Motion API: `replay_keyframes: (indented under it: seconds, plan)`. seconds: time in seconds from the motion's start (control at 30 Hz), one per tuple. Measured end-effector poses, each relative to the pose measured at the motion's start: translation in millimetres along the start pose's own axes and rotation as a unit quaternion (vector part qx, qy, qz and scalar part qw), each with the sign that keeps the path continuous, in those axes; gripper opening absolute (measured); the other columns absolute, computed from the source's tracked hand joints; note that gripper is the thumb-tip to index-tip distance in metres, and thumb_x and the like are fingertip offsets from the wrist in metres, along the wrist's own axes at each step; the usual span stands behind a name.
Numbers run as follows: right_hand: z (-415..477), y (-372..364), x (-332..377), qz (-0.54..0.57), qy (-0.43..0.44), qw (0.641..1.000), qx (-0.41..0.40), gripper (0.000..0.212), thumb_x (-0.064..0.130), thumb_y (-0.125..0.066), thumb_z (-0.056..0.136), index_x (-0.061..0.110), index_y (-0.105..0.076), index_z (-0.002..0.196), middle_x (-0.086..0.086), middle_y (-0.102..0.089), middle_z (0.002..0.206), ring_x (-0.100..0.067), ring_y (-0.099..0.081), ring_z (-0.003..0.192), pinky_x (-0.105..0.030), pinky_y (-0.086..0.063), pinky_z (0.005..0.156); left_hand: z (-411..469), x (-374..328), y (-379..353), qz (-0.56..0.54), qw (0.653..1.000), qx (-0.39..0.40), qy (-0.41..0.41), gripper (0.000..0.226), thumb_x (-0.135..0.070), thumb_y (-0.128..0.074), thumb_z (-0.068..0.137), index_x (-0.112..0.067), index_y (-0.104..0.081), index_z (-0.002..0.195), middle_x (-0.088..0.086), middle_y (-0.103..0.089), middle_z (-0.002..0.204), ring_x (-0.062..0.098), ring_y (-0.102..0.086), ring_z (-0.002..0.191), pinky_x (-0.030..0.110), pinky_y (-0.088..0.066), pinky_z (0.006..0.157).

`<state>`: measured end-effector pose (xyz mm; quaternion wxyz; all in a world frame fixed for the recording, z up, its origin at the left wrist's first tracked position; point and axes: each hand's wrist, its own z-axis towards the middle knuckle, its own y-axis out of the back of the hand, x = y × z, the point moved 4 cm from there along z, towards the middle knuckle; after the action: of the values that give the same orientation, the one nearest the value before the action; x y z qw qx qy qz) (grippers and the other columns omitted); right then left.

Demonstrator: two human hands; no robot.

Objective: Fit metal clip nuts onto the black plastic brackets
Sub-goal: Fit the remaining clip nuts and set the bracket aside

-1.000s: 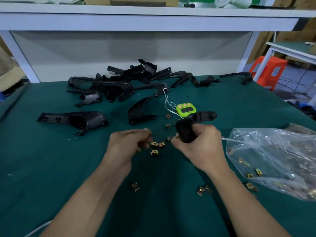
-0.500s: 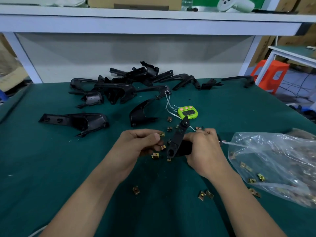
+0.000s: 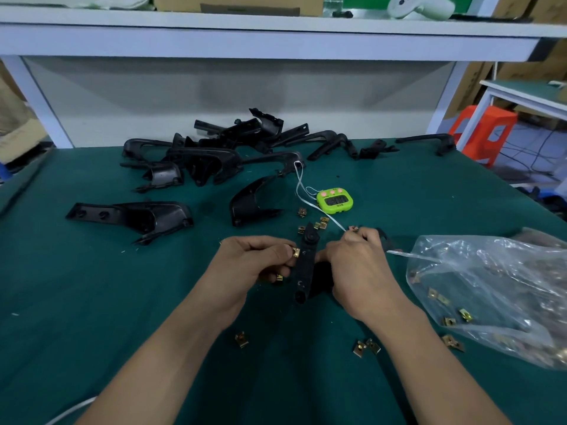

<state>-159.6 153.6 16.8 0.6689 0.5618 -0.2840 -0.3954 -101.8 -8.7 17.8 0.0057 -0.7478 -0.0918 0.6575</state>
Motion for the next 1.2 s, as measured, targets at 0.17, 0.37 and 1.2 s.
replay_keyframes:
  seconds: [0.17, 0.37, 1.2]
  plan:
    - [1, -3, 1, -0.038, 0.005, 0.999, 0.007, 0.051, 0.008, -0.066, 0.069, 0.047, -0.071, 0.101, 0.015, -0.060, 0.077, -0.012, -0.046, 0.087, -0.030, -0.016, 0.094, -1, -3, 1, 0.017, 0.999, -0.031, 0.006, 0.014, -0.002, -0.073, 0.087, -0.009, -0.080, 0.079, 0.010, -0.074, 0.074, 0.013, -0.064, 0.058, 0.017, -0.048, 0.052]
    - [0, -5, 3, -0.067, 0.004, 0.998, 0.016, 0.050, 0.011, -0.063, 0.076, 0.050, -0.068, 0.109, 0.016, -0.065, 0.086, -0.011, -0.050, 0.095, -0.031, -0.012, 0.096, -2, -3, -1, 0.032, 0.998, -0.053, 0.006, 0.019, -0.001, -0.073, 0.084, -0.010, -0.080, 0.068, 0.008, -0.074, 0.070, 0.011, -0.065, 0.057, 0.016, -0.047, 0.050]
    - [-6, -2, 14, -0.074, 0.010, 0.996, 0.042, 0.029, 0.002, -0.056, 0.071, 0.027, -0.044, 0.063, 0.009, -0.033, 0.060, -0.016, -0.033, 0.076, -0.032, -0.019, 0.087, 0, 9, -5, 0.024, 0.992, -0.123, -0.031, 0.019, 0.001, -0.079, 0.080, -0.011, -0.080, 0.066, 0.010, -0.075, 0.071, 0.012, -0.058, 0.055, 0.018, -0.049, 0.053]
